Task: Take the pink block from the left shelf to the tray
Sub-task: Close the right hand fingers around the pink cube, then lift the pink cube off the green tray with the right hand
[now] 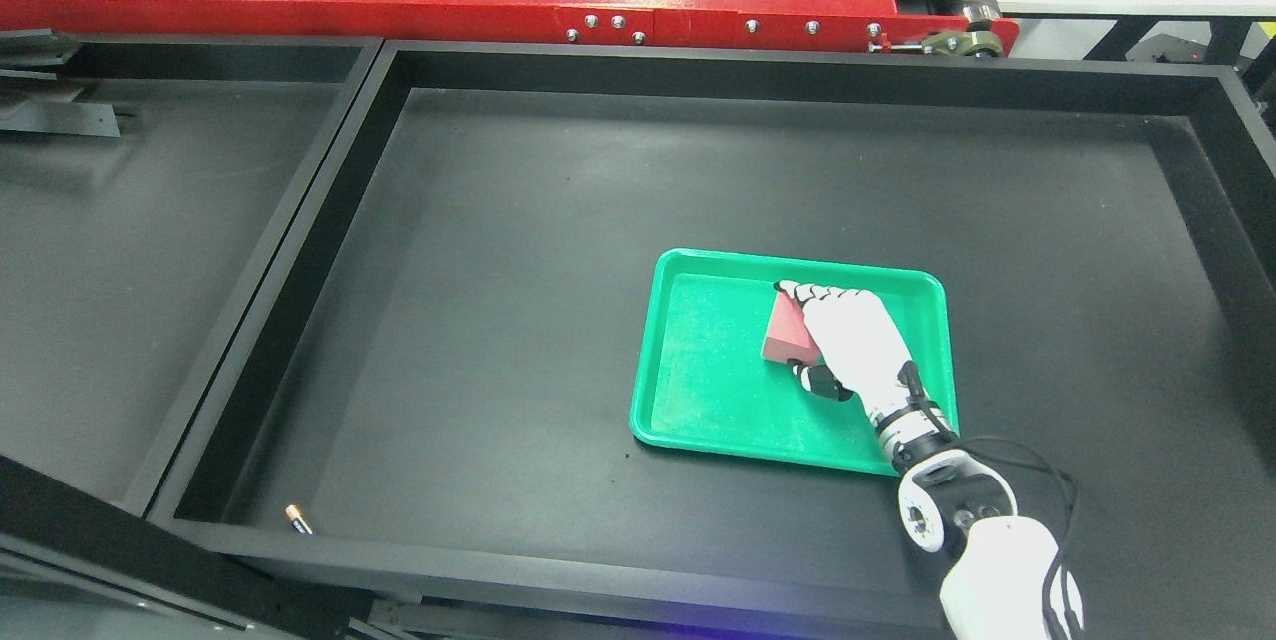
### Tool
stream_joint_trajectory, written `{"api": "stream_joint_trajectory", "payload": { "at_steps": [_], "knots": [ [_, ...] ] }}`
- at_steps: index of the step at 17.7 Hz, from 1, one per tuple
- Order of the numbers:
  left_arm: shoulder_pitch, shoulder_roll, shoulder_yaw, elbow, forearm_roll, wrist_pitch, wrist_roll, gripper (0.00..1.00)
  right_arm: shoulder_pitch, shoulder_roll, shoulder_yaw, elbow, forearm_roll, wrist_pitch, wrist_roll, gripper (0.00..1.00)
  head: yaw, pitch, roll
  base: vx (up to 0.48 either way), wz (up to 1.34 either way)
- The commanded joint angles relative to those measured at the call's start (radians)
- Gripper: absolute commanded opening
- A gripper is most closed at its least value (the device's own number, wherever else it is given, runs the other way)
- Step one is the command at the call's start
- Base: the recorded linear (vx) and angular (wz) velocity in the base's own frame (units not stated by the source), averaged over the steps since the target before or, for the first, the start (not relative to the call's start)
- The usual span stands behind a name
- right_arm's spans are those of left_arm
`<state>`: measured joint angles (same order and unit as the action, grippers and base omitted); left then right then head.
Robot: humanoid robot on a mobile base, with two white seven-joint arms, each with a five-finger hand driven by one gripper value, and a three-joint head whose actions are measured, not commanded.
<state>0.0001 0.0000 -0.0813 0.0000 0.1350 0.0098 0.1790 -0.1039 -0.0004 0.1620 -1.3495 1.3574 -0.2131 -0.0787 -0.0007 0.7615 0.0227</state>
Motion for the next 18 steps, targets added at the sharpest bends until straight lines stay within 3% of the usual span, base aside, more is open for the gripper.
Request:
{"api": "stream_joint_trajectory", "payload": {
  "at_steps": [1,4,6,18],
  "knots": [
    [-0.029,0.017,0.000,-0.017,0.000,-0.001,0.000,1.00,0.000,-0.049,-0.010,-0.048,-0.011,0.001,-0.270,0.03,0.0000,0.000,0.000,0.000,0.00],
    [-0.029,0.017,0.000,-0.017,0.000,-0.001,0.000,1.00,0.027,-0.050,-0.022,-0.105,-0.026,0.001,-0.565,0.03,0.0000,0.000,0.000,0.000,0.00],
    [-0.031,0.017,0.000,-0.017,0.000,-0.001,0.000,1.00,0.052,-0.055,-0.022,-0.143,-0.053,0.001,-0.650,0.03,0.0000,0.000,0.000,0.000,0.00],
    [-0.029,0.017,0.000,-0.017,0.000,-0.001,0.000,1.00,0.087,-0.079,-0.050,-0.221,-0.179,-0.026,-0.742,0.03,0.0000,0.000,0.000,-0.042,0.06]
  ]
}}
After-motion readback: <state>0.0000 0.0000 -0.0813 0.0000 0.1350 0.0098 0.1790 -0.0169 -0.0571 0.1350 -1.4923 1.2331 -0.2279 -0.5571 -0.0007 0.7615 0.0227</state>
